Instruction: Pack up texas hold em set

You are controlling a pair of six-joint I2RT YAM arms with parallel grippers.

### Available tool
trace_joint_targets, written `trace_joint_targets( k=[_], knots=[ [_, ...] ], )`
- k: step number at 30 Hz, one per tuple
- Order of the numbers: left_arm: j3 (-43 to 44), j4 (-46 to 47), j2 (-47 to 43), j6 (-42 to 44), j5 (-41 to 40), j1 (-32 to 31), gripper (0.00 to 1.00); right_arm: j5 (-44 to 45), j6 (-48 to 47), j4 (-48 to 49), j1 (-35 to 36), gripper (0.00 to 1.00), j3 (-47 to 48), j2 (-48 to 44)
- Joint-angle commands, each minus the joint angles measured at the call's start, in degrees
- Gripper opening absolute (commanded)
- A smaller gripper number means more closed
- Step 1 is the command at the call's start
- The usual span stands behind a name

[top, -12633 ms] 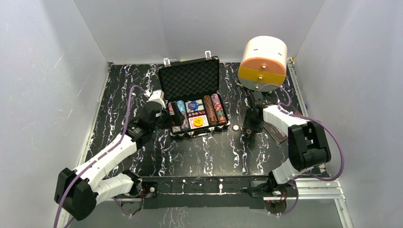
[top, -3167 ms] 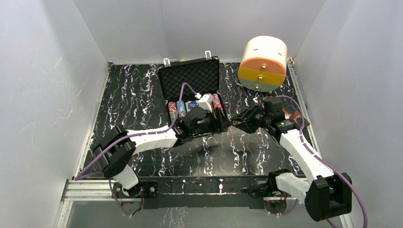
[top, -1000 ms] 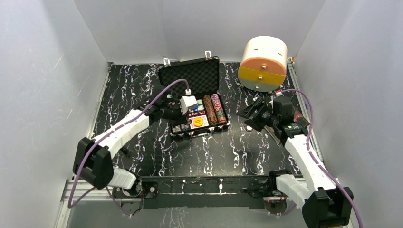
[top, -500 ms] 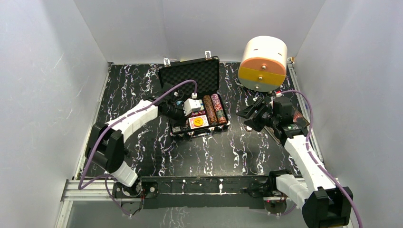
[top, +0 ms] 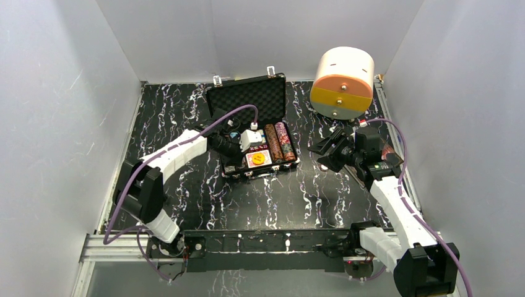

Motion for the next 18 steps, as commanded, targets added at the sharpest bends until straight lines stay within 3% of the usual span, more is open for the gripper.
trace_joint_targets(
  k=[1,12,18],
  knots=[
    [3.0,-1.4,1.2,0.9,0.4,0.2,0.00,-0.9,-0.1,2.4,-0.4,0.73,0.2,-0.7],
    [3.8,-2.3,4.5,1.2,-4.4,0.1,0.00,-0.9,-0.3,2.4,-0.4,0.73,-0.2,-0.6],
    [4.1,0.1,3.9,-1.4,-6.7,0.2,0.21,-0.9,-0.5,2.6,-0.6,0.73,-0.5,-0.3]
  ],
)
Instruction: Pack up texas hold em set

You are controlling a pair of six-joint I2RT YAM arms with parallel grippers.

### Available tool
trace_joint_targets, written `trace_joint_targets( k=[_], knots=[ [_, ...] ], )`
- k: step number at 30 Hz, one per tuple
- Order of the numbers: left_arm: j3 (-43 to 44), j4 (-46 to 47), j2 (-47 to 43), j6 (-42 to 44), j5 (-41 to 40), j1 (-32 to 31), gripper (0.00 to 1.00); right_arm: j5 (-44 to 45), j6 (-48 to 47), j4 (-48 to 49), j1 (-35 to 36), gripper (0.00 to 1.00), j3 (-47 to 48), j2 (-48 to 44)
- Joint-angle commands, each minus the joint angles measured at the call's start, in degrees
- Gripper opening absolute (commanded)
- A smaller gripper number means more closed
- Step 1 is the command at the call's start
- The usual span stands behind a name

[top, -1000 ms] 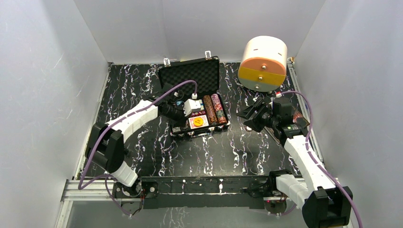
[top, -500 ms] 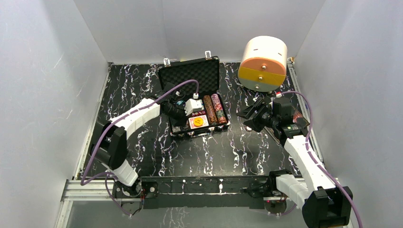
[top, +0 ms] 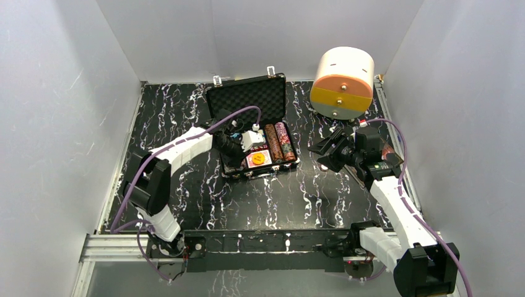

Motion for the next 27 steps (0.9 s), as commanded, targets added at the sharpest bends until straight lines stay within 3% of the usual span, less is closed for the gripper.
trace_joint_targets(
  k=[1,8,16,21,27],
  knots=[
    [2.2,1.6,-1.7,-1.3,-2.4,0.3,0.24,-0.9,-0.5,2.6,-0.5,0.73,-0.6,-0.3],
    [2.5,3.8,-5.0,-2.7,-0.3,0.4,0.26,-0.9,-0.7,2.8,-0.5,0.73,-1.2,-0.1],
    [0.8,4.3,-8.8,-2.8,4.1,0.3,0.36,-0.8,-1.0,2.8,-0.5,0.73,-1.5,0.1],
    [0.3,4.4,-9.1,-3.2,3.9,0.3,0.36,-0.5,-1.4,2.6,-0.5,0.73,-1.5,0.2],
    [-3.7,15.4,-15.2,-8.8,2.0,0.6,0.38,6.3,-9.7,-3.1,-0.6,0.73,1.6,5.2]
  ],
)
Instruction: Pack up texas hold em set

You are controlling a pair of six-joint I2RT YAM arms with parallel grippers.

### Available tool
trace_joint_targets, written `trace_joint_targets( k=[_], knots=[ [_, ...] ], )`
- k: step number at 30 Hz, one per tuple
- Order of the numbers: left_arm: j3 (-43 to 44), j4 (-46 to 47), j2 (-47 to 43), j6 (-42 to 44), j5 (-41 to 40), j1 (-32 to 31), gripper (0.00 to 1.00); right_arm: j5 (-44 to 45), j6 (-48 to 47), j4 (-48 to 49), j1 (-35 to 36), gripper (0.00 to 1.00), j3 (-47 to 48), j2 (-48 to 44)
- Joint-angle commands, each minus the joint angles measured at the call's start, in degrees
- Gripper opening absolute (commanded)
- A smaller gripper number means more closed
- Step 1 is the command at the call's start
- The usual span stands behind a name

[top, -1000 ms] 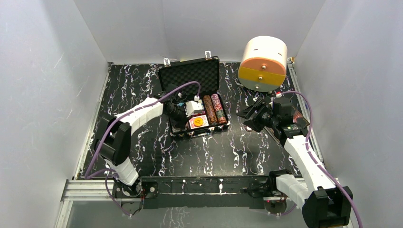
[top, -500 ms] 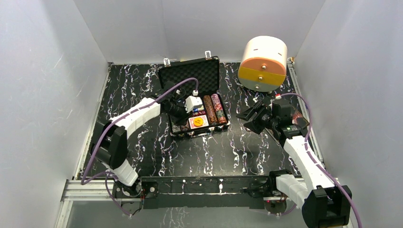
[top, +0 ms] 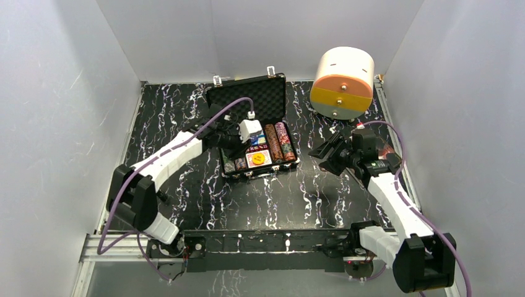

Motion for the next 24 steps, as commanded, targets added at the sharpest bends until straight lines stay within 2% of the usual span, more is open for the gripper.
trace_joint_targets(
  k=[1,4,9,11,13,16,21,24],
  knots=[
    [-4.3,11.6,-8.8,-6.3,-1.3,0.6,0.39,7.6,-11.3,-4.9,-0.2,0.73,4.7,4.9],
    [-8.0,20.4,-13.8,-14.8,-6.0,0.6,0.45,15.3,-19.3,-9.8,-0.2,0.73,7.1,9.9],
    [-13.1,32.7,-21.5,-41.4,-22.0,0.6,0.53,21.8,-23.1,-10.6,0.1,0.73,8.3,16.6],
    [-14.8,33.0,-24.2,-49.9,-26.8,0.6,0.64,23.6,-23.5,-9.4,0.7,0.73,8.3,18.7],
    [-16.1,31.1,-26.3,-56.8,-29.6,0.7,0.82,25.3,-24.1,-9.2,1.3,0.74,9.2,21.4],
    [-17.6,27.0,-29.3,-59.3,-28.6,0.8,0.98,25.5,-25.7,-7.9,2.2,0.75,10.7,25.2],
    [-26.7,30.9,-35.6,-61.7,-27.3,0.8,0.98,27.3,-27.1,-8.6,4.9,0.75,15.6,32.0],
    [-29.3,32.4,-37.8,-63.1,-26.1,0.8,0.98,30.6,-27.0,-9.6,6.0,0.73,17.4,35.3]
  ],
)
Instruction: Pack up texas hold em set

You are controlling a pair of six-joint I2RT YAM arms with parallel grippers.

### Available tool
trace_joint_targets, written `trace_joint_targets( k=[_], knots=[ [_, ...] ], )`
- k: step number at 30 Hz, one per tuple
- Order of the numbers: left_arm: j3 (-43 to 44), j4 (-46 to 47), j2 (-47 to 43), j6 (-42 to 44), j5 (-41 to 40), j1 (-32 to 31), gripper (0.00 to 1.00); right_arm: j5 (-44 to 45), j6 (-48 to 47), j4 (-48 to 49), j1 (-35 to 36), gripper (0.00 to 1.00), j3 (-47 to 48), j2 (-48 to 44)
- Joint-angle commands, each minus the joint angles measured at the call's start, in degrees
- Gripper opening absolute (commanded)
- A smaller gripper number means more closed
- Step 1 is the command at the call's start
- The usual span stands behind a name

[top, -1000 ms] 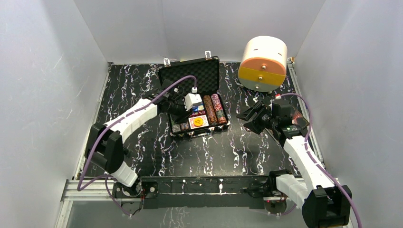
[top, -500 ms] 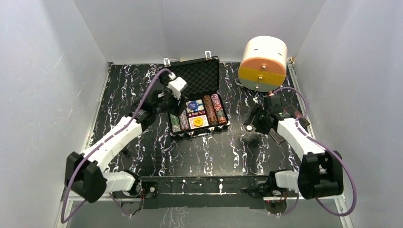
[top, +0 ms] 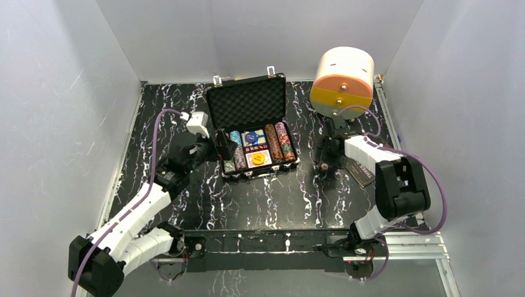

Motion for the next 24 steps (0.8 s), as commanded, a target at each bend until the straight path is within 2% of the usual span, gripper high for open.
trace_joint_targets(
  k=[1,7,17,21,24],
  knots=[
    [-2.7,2.8,-3.3,-4.9,0.5,0.2,0.98,6.2,-1.2,-0.8,1.6,0.72,4.1,3.4],
    [-2.4,1.3,-2.5,-5.2,1.2,0.3,0.98,8.9,-0.6,-0.8,1.8,0.62,3.8,5.8],
    [-2.1,3.0,-0.8,-5.3,3.6,0.3,0.97,4.2,0.5,2.3,1.8,0.45,0.8,7.7],
    [-2.5,4.4,0.0,-4.9,6.0,0.2,0.97,4.8,1.8,2.3,1.7,0.44,0.5,5.1],
    [-2.3,4.7,2.4,-3.3,11.0,0.2,0.98,5.7,2.3,1.0,1.8,0.45,1.3,2.0]
  ],
)
